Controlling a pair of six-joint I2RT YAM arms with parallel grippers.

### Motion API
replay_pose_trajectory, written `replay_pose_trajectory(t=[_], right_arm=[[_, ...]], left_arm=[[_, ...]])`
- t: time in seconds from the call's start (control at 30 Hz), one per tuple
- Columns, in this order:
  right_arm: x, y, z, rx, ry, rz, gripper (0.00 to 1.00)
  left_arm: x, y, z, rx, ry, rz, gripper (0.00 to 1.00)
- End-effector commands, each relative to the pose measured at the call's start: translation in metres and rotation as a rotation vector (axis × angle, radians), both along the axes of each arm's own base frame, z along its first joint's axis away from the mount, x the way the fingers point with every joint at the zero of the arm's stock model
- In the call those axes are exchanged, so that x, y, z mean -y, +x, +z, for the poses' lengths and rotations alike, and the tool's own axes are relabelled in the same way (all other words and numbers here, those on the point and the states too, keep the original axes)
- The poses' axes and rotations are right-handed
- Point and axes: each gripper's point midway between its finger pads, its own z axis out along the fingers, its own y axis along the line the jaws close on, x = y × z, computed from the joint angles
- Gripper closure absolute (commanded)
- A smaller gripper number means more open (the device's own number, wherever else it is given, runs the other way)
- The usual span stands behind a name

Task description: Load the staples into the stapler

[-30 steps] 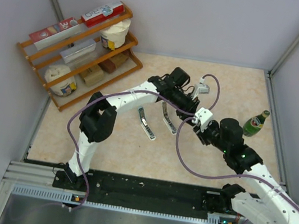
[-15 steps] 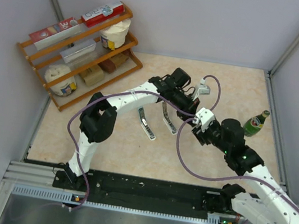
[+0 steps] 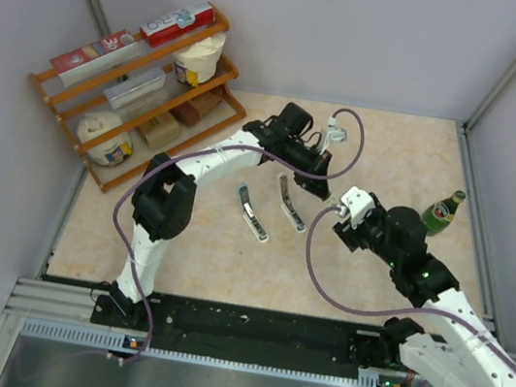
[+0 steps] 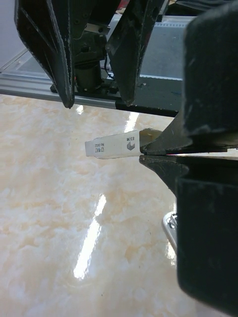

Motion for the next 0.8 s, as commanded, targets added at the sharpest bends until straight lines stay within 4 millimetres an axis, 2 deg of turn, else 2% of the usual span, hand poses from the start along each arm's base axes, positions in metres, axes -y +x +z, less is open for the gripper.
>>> replay_pose_trajectory(t=[0.0, 0.37, 0.63, 0.77], right_arm=[[0.007, 0.013, 0.0, 0.02, -0.049, -0.037, 0.37], [0.007, 0.035, -0.01, 0.056, -0.086, -0.061, 0.34], [0.012, 0.033, -0.01, 0.109, -0.095, -0.05, 0.38], [0.01, 0.03, -0.01, 0.118, -0.085, -0.024, 0.44]], left_arm=[[0.002, 0.005, 0.037, 0.046, -0.087, -0.005, 1.0], [0.002, -0.002, 0.042, 0.008, -0.118, -0.026, 1.0], [0.003, -0.005, 0.043, -0.012, -0.127, -0.037, 1.0], [0.004, -0.007, 0.043, -0.022, -0.134, -0.045, 1.0]])
